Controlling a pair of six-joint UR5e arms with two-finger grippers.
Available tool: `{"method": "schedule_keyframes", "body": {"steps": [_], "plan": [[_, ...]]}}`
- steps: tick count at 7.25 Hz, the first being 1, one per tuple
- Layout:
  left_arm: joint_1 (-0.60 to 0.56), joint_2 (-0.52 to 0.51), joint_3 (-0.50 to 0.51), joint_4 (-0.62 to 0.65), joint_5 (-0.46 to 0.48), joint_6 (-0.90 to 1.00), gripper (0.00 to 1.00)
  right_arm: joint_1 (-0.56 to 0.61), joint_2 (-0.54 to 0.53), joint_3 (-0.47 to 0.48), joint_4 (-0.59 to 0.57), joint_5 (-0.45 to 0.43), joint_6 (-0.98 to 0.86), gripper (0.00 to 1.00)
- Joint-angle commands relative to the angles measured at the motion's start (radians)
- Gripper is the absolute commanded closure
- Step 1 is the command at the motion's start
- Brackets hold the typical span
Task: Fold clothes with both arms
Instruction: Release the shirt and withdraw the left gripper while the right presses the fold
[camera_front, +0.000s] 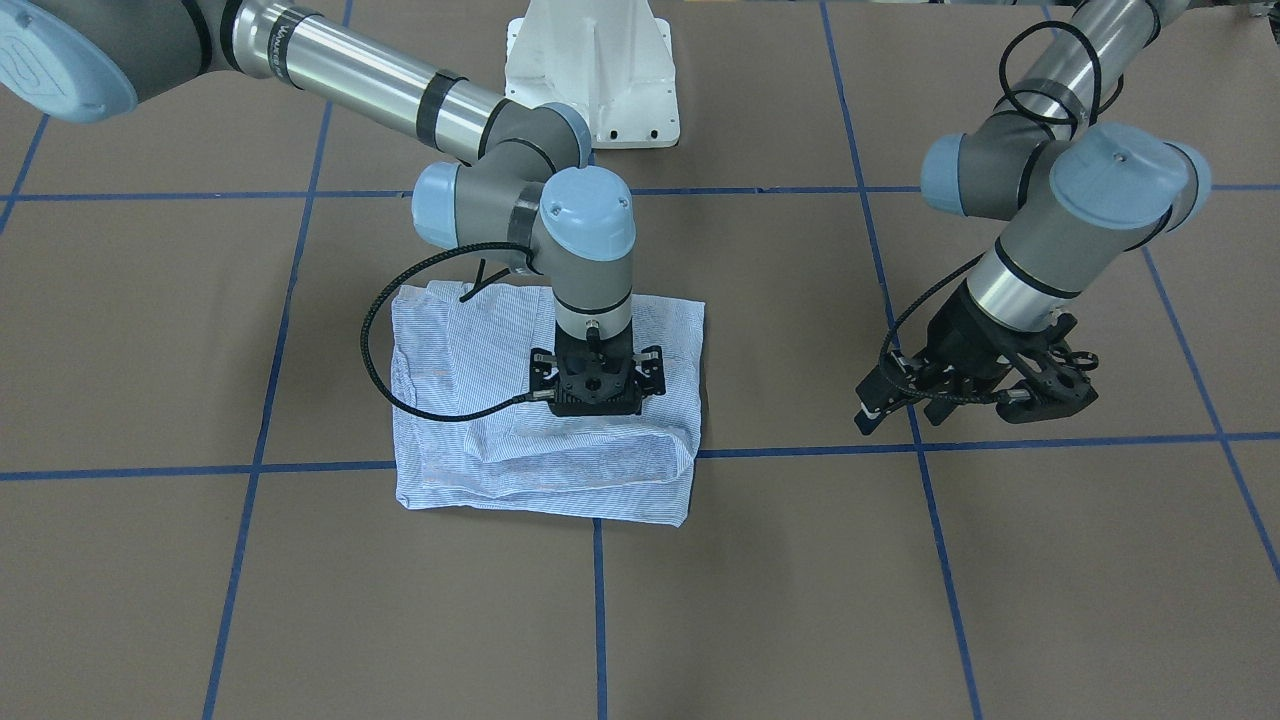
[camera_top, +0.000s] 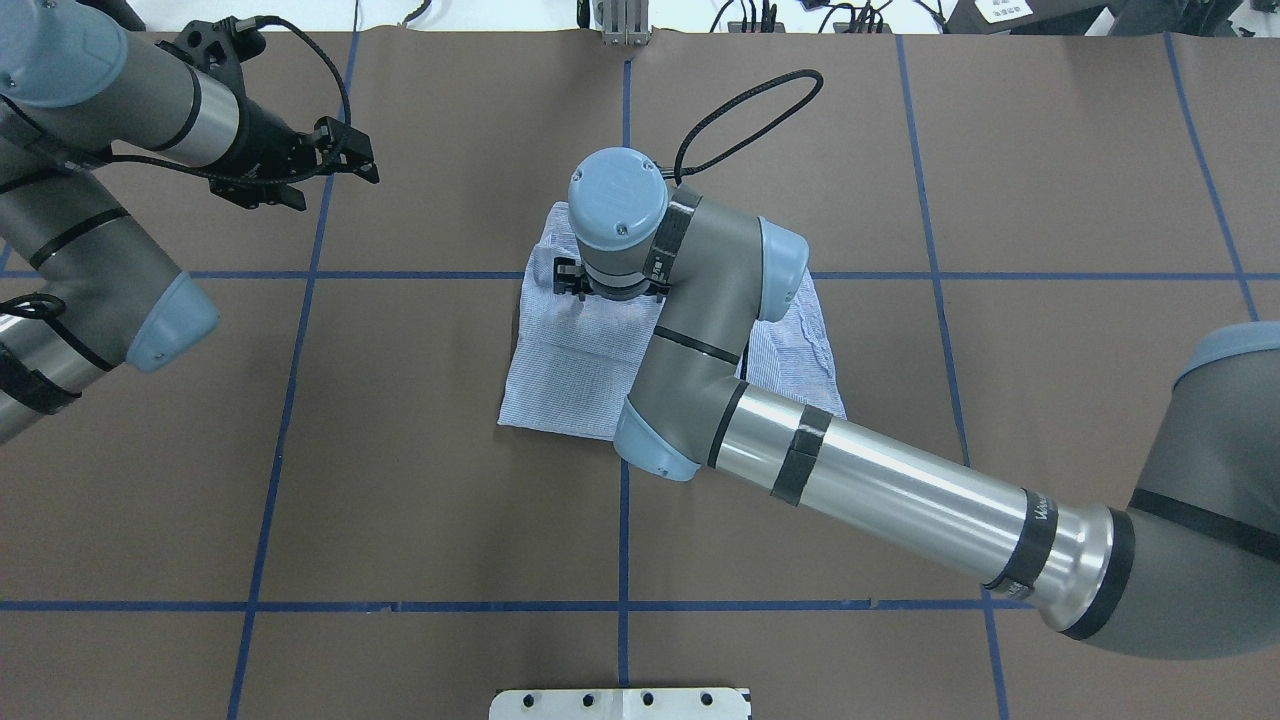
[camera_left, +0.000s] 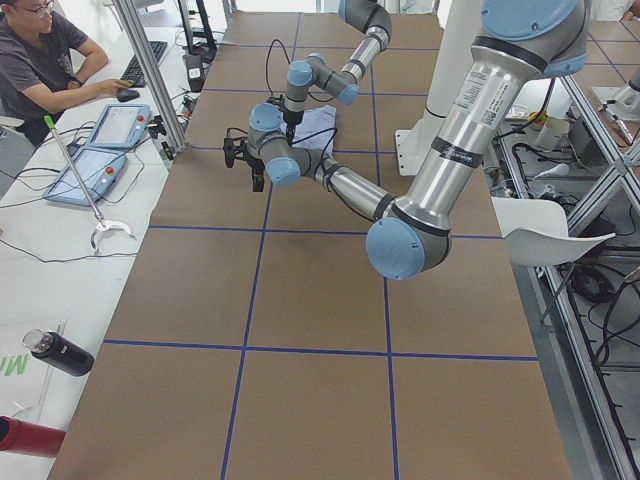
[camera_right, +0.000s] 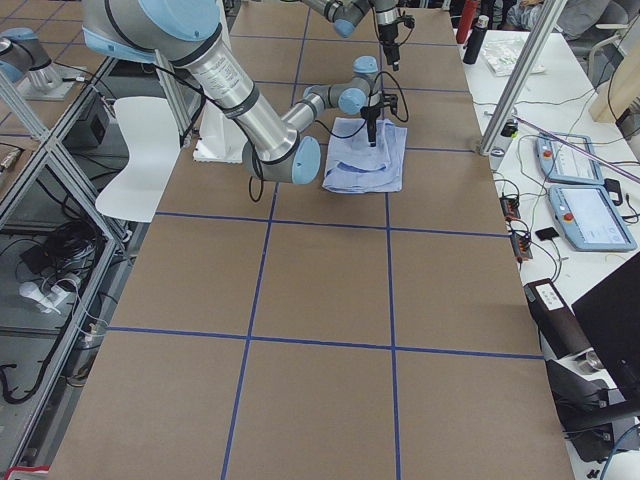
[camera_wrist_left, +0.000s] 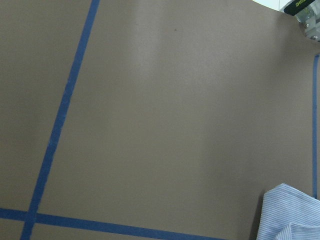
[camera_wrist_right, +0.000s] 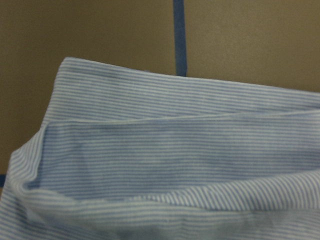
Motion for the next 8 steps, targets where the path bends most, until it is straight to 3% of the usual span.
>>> {"method": "schedule_keyframes", "body": {"steps": [1,4,6,8], "plan": [[-0.003,0.012,-0.001,0.002,-0.001,0.007,0.0,0.014,0.037,-0.15,0.139,-0.064,-0.079,0.0],[-0.005,0.012,-0.001,0.001,0.0,0.007,0.0,0.061,0.038,-0.161,0.139,-0.075,-0.143,0.0],[-0.066,0.014,0.002,0.002,-0.004,0.048,0.0,0.092,0.045,-0.113,0.129,-0.044,-0.163,0.0],[-0.17,0.08,-0.001,0.005,-0.038,0.332,0.0,0.167,0.008,0.091,-0.132,0.119,-0.17,0.0]]}}
